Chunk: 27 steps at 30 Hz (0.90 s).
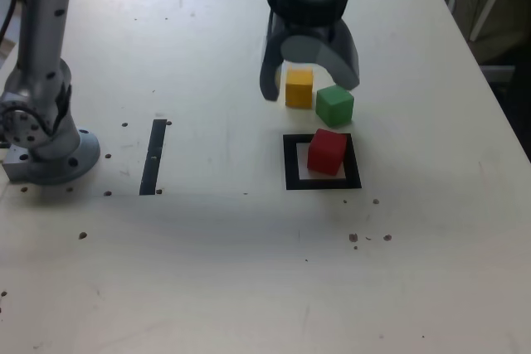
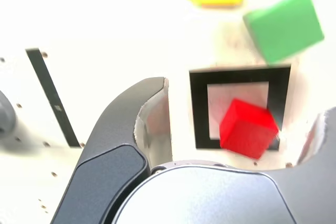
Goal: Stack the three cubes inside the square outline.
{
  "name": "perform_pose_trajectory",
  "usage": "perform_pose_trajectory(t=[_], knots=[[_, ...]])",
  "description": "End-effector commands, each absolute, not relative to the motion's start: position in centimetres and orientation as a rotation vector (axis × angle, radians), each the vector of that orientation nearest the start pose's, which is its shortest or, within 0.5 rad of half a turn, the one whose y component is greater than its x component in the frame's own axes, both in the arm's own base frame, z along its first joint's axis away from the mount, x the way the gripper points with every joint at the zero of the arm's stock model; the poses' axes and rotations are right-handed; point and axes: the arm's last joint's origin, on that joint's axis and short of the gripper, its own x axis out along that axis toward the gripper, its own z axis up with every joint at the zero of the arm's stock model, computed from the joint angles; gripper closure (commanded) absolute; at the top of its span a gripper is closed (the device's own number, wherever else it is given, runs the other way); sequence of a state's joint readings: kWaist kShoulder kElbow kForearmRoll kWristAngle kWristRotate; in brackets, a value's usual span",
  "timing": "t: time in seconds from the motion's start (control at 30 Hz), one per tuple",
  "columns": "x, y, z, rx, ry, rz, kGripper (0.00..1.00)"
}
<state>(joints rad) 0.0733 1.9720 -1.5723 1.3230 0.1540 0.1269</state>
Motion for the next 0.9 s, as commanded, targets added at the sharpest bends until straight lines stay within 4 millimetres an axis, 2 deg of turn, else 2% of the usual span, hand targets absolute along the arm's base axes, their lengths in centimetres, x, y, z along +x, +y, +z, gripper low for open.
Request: perform_pose_trajectory(t=[0.0, 0.2, 0.33, 0.87], knots=[[33.9, 4.6, 27.8, 0.161, 1.737, 0.062, 0.01], [33.6, 9.3, 27.1, 0.148, 1.760, 0.072, 0.01], [33.6, 11.3, 26.5, 0.137, 1.775, 0.066, 0.01], [35.3, 14.4, 21.3, 0.100, 1.852, 0.029, 0.04]])
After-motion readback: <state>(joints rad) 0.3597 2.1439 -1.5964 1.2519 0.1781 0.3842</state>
